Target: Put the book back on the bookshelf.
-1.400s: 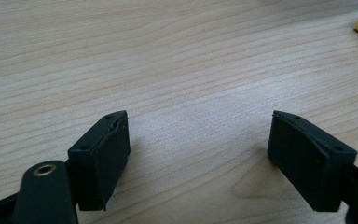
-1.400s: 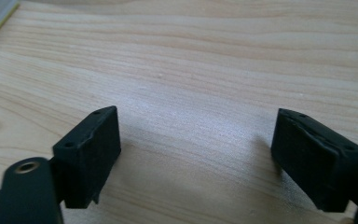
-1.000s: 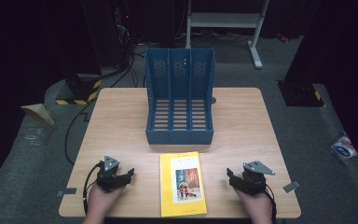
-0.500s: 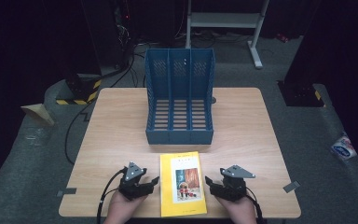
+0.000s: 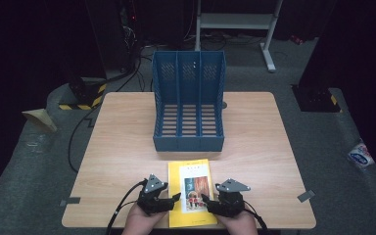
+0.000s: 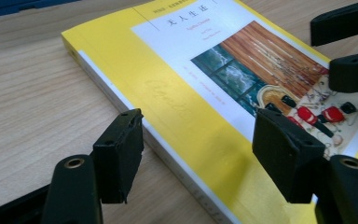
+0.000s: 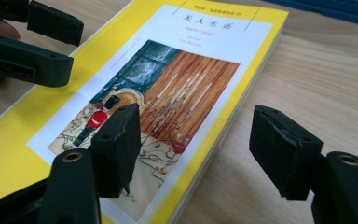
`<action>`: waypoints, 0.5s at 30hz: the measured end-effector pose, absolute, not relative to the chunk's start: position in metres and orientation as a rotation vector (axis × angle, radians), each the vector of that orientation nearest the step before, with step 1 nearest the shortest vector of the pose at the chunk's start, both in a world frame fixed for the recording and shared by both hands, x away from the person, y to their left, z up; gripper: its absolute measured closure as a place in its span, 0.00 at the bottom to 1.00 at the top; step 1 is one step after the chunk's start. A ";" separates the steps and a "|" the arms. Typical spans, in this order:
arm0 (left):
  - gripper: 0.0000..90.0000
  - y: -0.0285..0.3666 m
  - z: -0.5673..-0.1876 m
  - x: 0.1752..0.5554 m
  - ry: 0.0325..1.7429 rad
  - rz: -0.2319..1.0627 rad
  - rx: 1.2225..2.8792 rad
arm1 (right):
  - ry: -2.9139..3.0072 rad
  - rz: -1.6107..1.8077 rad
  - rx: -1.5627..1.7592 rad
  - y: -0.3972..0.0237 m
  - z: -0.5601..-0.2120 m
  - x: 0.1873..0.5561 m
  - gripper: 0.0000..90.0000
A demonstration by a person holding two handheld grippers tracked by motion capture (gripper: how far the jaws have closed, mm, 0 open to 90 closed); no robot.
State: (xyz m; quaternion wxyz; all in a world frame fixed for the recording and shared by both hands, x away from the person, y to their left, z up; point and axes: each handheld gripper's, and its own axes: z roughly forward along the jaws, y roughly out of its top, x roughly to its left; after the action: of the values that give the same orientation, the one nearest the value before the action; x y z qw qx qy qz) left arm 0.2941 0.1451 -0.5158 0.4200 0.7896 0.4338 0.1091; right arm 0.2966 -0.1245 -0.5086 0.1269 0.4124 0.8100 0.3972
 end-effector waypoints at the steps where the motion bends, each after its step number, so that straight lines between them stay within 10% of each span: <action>1: 0.38 0.145 -0.516 0.294 1.087 0.273 1.979 | 2.357 1.156 1.200 -0.125 -0.509 0.297 0.36; 15: 0.37 0.146 -0.520 0.291 1.119 0.207 2.009 | 2.385 1.152 1.286 -0.126 -0.516 0.301 0.34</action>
State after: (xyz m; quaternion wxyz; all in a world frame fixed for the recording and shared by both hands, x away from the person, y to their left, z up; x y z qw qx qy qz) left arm 0.2911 0.1458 -0.5195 0.4043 0.7957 0.4434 0.0821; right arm 0.3014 -0.1264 -0.5159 0.0983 0.4347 0.8061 0.3894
